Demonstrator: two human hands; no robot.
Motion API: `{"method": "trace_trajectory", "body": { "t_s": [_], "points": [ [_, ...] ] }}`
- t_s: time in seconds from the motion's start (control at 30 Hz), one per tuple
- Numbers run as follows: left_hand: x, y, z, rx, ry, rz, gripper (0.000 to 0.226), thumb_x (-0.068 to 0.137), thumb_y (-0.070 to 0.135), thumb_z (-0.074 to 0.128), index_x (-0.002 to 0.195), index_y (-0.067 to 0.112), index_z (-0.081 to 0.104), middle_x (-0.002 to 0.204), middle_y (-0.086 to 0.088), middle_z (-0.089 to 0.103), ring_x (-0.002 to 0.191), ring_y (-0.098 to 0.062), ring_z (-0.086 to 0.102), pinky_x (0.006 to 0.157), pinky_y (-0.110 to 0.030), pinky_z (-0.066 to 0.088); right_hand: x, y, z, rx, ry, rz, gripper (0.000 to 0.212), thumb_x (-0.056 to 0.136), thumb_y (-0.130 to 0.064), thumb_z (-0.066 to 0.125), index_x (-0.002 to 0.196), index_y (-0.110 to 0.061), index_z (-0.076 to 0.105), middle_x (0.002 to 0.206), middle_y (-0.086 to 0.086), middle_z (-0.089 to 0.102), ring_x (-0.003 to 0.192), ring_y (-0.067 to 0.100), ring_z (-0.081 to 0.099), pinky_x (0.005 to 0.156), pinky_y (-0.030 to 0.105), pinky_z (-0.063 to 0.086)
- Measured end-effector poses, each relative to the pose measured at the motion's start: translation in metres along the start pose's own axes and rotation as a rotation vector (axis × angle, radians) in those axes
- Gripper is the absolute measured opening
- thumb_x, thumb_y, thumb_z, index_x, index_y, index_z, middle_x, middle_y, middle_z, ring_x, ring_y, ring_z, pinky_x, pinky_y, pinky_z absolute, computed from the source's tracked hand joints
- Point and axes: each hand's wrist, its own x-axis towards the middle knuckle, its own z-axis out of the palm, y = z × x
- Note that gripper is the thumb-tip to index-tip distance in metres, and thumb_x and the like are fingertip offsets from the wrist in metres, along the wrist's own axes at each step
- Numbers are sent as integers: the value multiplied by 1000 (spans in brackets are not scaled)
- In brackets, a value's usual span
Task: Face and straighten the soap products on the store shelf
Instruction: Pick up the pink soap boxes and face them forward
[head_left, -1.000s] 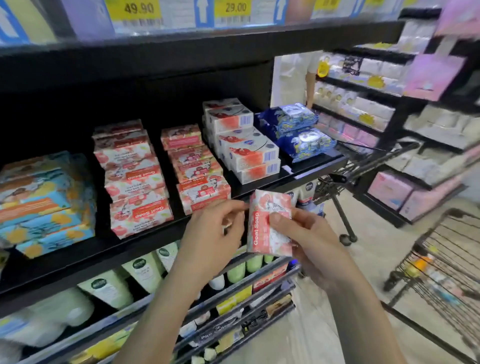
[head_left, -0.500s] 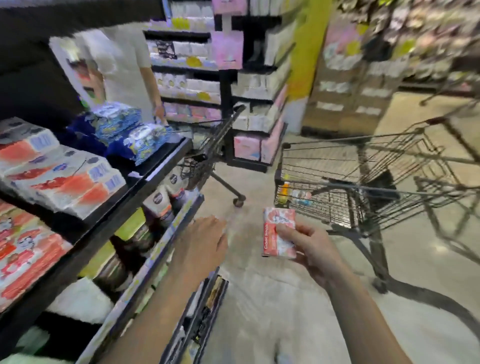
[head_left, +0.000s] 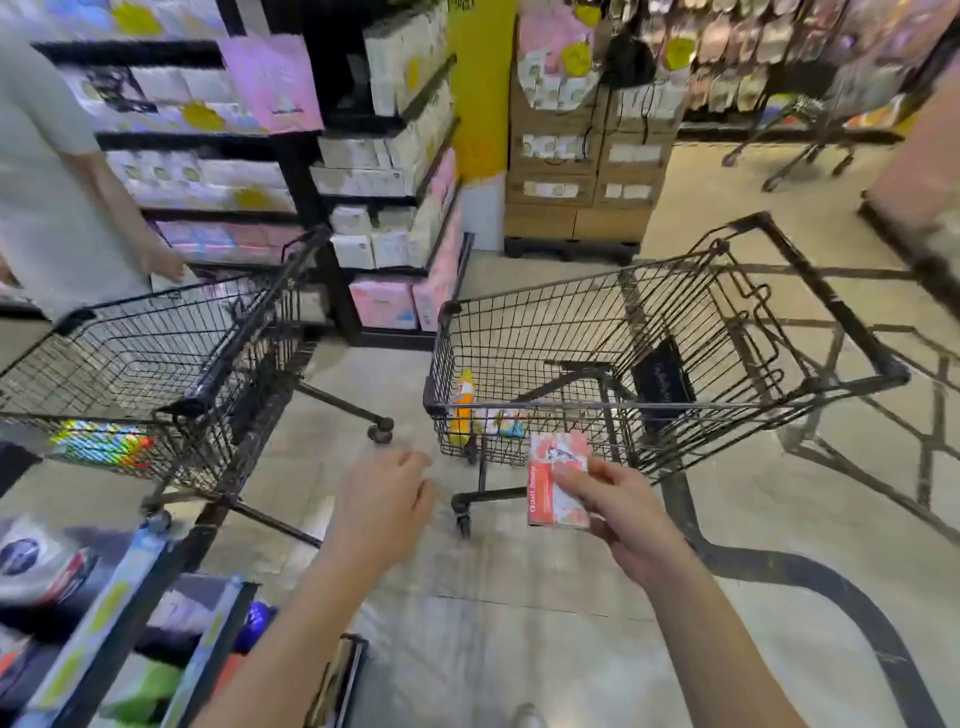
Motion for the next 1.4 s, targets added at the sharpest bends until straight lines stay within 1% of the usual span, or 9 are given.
{"method": "trace_trajectory", "body": {
  "t_s": [0.23, 0.33, 0.5, 0.8, 0.9, 1.1, 1.2, 1.3, 1.4],
  "points": [
    [96, -11, 33, 15, -24, -37, 39, 85, 34, 41, 89, 10, 72, 79, -8, 66, 66, -34, 64, 57, -43, 56, 109, -28, -13, -1, 2, 64, 53, 80, -17, 85, 124, 1, 62, 120, 26, 70, 86, 21, 74, 61, 29, 59],
    [142, -31, 50, -6, -39, -79, 36, 85, 33, 42, 83, 10, 70, 76, -7, 64, 61, -33, 63, 55, -41, 55, 159, -34, -6, -1, 0, 78, 69, 65, -24, 90, 122, 2, 63, 119, 28, 69, 89, 27, 72, 70, 34, 60],
    [226, -84, 97, -15, -139, -144, 42, 88, 43, 37, 92, 16, 69, 80, -5, 64, 70, -33, 64, 62, -42, 55, 246, -43, 7, 3, 41, 138, 89, 51, -33, 98, 124, 4, 61, 115, 27, 71, 94, 30, 70, 81, 38, 55],
    [356, -125, 156, -182, -243, -387, 26, 93, 31, 65, 109, 10, 64, 100, -12, 66, 93, -34, 64, 73, -40, 48, 388, -50, 7, -90, 147, 285, 72, 60, -35, 93, 119, -4, 66, 111, 18, 75, 100, 33, 74, 91, 46, 58],
    [388, -147, 192, -229, -304, -454, 43, 91, 40, 60, 120, 9, 61, 103, -16, 66, 100, -36, 62, 92, -48, 52, 436, -44, -2, -107, 198, 340, 57, 71, -23, 89, 119, -3, 66, 106, 14, 76, 88, 27, 74, 72, 32, 57],
    [422, -161, 244, -341, -377, -677, 47, 98, 44, 62, 131, 13, 50, 104, -2, 68, 87, -23, 63, 79, -39, 53, 517, -16, -21, -155, 156, 566, 31, 88, -12, 77, 116, -9, 63, 107, 9, 77, 87, 22, 77, 57, 22, 58],
    [433, -163, 260, -377, -321, -737, 36, 98, 40, 66, 122, 15, 57, 95, 6, 64, 83, -17, 60, 78, -34, 49, 549, 7, -32, -175, 192, 626, 30, 88, -10, 76, 116, -7, 64, 107, 9, 77, 91, 24, 76, 63, 26, 61],
    [437, -173, 272, -312, -265, -767, 25, 96, 38, 68, 97, 14, 63, 79, 3, 61, 75, -24, 62, 68, -31, 42, 574, 34, -36, -177, 215, 692, 34, 86, -11, 78, 117, -6, 65, 104, 10, 78, 93, 27, 76, 85, 41, 61],
    [438, -183, 284, -307, -248, -803, 30, 95, 42, 68, 91, 13, 68, 78, 1, 67, 74, -24, 65, 65, -35, 48, 594, 56, -37, -170, 248, 755, 33, 87, -4, 76, 117, -1, 64, 103, 12, 75, 84, 21, 72, 66, 32, 56]
  ]
}}
